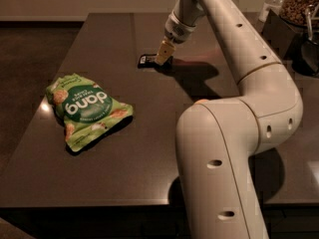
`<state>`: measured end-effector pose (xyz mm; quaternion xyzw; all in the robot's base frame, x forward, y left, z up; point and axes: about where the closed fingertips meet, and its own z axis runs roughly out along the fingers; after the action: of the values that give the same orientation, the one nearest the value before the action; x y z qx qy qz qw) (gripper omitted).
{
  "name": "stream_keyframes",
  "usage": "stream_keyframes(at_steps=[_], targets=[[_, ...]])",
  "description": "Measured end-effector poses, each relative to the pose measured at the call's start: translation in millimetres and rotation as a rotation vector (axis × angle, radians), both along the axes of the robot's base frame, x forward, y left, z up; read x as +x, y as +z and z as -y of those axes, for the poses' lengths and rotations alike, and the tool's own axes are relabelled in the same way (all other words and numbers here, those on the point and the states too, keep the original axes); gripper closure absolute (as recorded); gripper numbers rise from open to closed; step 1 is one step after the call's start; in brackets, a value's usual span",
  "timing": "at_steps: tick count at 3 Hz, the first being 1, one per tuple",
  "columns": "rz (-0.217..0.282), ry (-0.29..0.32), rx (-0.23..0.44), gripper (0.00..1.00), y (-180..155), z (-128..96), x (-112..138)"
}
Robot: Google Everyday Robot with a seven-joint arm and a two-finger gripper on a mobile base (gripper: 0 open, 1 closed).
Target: Move rxbar chocolate near green rice chip bag
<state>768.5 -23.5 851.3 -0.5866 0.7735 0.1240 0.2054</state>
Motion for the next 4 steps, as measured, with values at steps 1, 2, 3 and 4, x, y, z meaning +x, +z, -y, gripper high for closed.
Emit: stream_keyframes(at_steps=[1,2,3,4], targets=[[-0.008,0.015,-0.001,0.84,-1,-1,-3],[-0.013,0.024,-0.002,1.0,-1,0,-5],[-0.016,0.046,0.011,1.0,8,3,-16],[-0.022,0.107,0.052,1.0,25,-4,-41]])
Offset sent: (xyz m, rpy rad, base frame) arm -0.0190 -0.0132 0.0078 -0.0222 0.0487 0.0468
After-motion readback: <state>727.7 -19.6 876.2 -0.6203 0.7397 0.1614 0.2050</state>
